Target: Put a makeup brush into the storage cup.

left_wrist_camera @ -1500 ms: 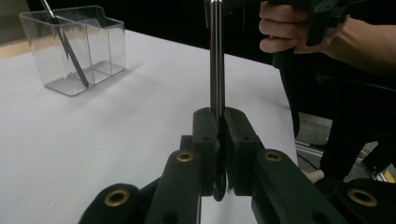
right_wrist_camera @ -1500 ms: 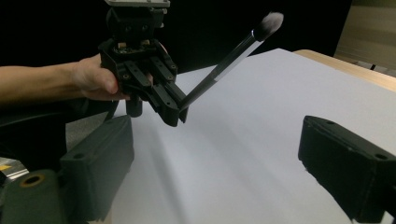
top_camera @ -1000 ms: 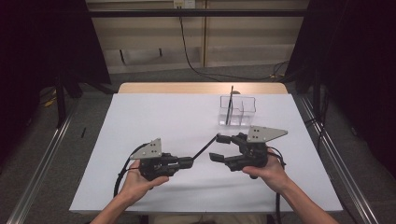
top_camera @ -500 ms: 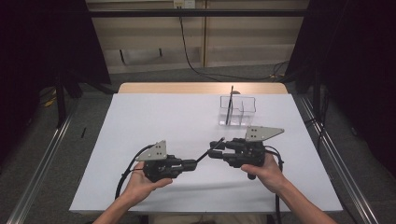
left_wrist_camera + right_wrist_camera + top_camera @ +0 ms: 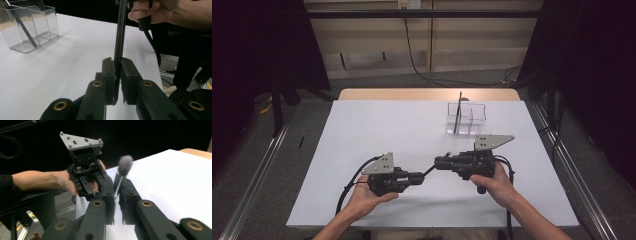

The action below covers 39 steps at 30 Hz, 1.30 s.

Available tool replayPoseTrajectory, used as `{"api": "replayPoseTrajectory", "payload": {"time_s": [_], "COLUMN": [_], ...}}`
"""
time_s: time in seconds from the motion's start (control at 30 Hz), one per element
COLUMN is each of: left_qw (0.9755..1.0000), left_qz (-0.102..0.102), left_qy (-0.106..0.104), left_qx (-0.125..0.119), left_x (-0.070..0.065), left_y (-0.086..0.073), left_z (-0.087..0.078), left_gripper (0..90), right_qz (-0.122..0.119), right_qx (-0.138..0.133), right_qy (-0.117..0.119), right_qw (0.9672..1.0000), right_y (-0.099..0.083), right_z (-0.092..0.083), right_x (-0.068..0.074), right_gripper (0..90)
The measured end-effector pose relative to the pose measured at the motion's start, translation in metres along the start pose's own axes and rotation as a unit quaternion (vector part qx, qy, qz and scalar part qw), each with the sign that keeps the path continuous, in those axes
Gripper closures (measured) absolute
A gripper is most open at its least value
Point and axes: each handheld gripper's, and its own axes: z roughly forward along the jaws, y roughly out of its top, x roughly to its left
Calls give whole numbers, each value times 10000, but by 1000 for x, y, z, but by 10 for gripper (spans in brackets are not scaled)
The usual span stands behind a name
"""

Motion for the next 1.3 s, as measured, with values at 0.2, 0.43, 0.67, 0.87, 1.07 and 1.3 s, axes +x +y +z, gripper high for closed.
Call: {"api": "replayPoseTrajectory", "payload": {"time_s": [0.2,0.43,0.67,0.87,1.07,1.3], "left_qw": [9999,9992,9978,9944,9913,9897], "left_qz": [6,-28,-207,-321,-344,-574], "left_qy": [116,328,566,972,1259,1306], "left_qx": [-107,-210,-268,-248,-186,-73], "left_x": [1,1,1,-2,-2,-2], "left_y": [0,0,-1,0,1,-1], "left_z": [-1,-4,-8,-13,-20,-24], "left_gripper": [767,634,501,309,144,46], "right_qz": [9,-6,13,36,29,14], "right_qx": [12,39,86,65,95,112], "right_qy": [-18,-37,-104,-171,-237,-336], "right_qw": [10000,10000,9999,9998,9997,9994], "right_y": [0,1,1,3,3,5], "right_z": [0,0,-2,-6,-9,-15], "right_x": [0,2,1,0,-1,-2], "right_gripper": [840,840,840,840,840,840]}}
